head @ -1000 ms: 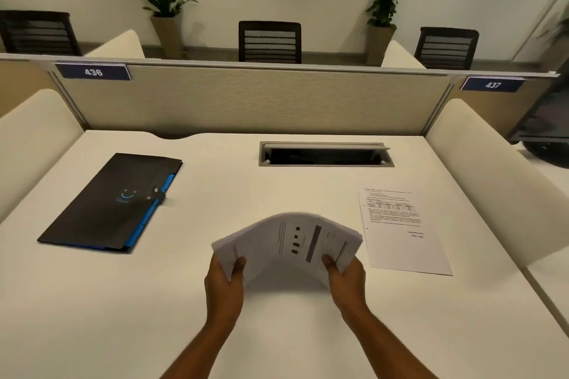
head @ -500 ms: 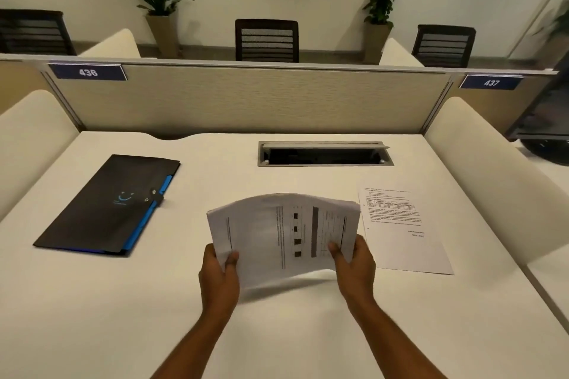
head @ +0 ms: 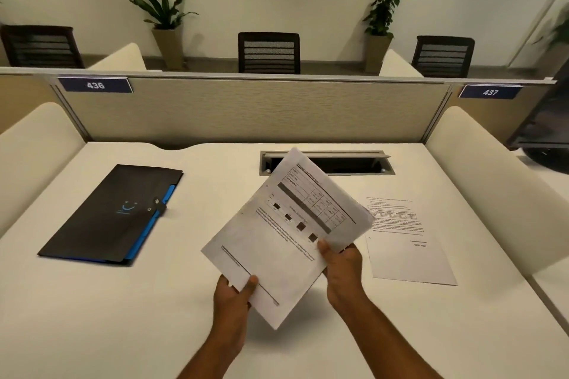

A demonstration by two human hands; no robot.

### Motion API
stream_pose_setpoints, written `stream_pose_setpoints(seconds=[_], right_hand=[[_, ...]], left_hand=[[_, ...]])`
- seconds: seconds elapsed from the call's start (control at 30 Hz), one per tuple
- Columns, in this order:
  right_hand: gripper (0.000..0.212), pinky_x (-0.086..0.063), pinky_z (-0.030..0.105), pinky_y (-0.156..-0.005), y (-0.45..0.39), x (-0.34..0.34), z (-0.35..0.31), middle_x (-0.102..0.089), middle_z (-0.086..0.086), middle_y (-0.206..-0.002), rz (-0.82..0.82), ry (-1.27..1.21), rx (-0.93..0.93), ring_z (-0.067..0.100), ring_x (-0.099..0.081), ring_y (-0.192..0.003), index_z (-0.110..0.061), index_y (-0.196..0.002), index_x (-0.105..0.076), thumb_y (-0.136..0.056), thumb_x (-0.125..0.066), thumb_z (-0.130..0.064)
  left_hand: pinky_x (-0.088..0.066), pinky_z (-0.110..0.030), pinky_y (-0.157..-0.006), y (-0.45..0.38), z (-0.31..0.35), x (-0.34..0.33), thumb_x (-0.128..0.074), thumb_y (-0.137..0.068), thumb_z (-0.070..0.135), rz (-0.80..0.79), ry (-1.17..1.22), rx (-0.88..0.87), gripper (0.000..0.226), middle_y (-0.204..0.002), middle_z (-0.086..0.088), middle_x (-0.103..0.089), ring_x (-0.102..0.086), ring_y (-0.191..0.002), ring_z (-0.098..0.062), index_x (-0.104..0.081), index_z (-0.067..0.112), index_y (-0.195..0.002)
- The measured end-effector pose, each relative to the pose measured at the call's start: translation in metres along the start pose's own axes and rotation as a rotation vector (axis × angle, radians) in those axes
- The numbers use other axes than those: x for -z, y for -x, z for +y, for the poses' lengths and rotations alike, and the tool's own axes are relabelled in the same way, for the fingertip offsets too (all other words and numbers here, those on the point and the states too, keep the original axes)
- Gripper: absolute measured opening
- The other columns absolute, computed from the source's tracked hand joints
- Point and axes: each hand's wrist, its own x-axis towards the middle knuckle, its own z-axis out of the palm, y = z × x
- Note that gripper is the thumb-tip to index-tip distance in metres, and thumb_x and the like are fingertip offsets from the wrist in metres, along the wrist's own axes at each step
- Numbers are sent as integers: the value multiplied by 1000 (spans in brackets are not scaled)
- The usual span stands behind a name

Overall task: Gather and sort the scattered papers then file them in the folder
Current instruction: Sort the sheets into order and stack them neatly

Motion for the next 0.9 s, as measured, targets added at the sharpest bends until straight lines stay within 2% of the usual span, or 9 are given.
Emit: stream_pose_setpoints(seconds=[0.1, 0.2, 0.33, 0.43, 0.5, 0.57, 0.67, 0.8, 0.9], right_hand=[[34, -63, 35, -76, -2, 7, -17, -78, 2, -106, -40, 189, 191, 23, -75, -97, -23, -115, -68, -89, -73, -3], [32, -63, 35, -75, 0, 12, -34, -78, -1, -105, -129, 296, 250, 21, -75, -96, -28, -108, -69, -88, -74, -4], [38, -64, 43, -81, 6, 7, -44, -74, -6, -111, -274, 440, 268, 20, -74, -100, -28, -119, -60, -90, -73, -8], [36, -64, 39, -81, 12, 0, -47, -72, -9, -110, -288, 485, 296, 20, -73, -98, -33, -114, -57, -91, -72, -9], [33, -64, 28, -76, 17, -5, -48, -71, -9, -109, -233, 485, 359, 19, -72, -97, -35, -110, -56, -93, -70, -10], [30, -63, 24, -72, 21, -10, -48, -70, -11, -104, -139, 437, 432, 16, -71, -94, -36, -107, -56, -94, -68, -12], [28, -60, 18, -66, 29, -16, -44, -69, -20, -99, -53, 358, 507, 8, -70, -95, -40, -108, -55, -96, -66, -17], [33, -55, 11, -64, 37, -19, -32, -64, -30, -102, -47, 390, 539, -4, -63, -104, -47, -116, -49, -95, -66, -28], [40, -53, 8, -60, 32, -17, -26, -60, -25, -106, -16, 455, 474, 8, -65, -99, -47, -118, -45, -95, -68, -23]], left_hand=[[-48, -38, -94, -11, 19, 11, -78, -78, 5, 178, -146, -51, 70, -140, -18, -51, -57, -119, -27, -36, 18, -134], [-34, -42, -111, -16, 50, 14, -83, -73, 29, 177, -441, -220, 99, -158, 2, -28, -31, -142, -18, -19, 32, -149], [-44, -39, -102, -17, 89, -10, -73, -80, 47, -170, -562, -392, 82, -152, 22, -32, -40, -133, -6, -24, 48, -146], [-61, -34, -75, -16, 106, -26, -65, -88, 36, -278, -419, -330, 52, -124, 14, -65, -68, -106, -18, -40, 47, -133], [-60, -29, -68, -11, 105, -32, -59, -93, 30, -290, -374, -348, 28, -110, 8, -72, -71, -98, -20, -55, 38, -120], [-60, -27, -68, 0, 97, -40, -55, -97, 26, -240, -381, -423, 19, -106, 9, -73, -70, -96, -17, -60, 36, -113], [-60, -30, -74, 15, 80, -49, -51, -98, 28, -170, -347, -516, 23, -108, 11, -69, -67, -100, -11, -56, 39, -118], [-57, -20, -77, 28, 73, -51, -48, -95, 35, -124, -372, -589, 33, -109, 25, -60, -60, -107, -2, -42, 55, -121], [-57, -20, -73, 24, 71, -50, -44, -99, 28, -139, -427, -603, 25, -107, 17, -62, -62, -102, -6, -44, 41, -121]])
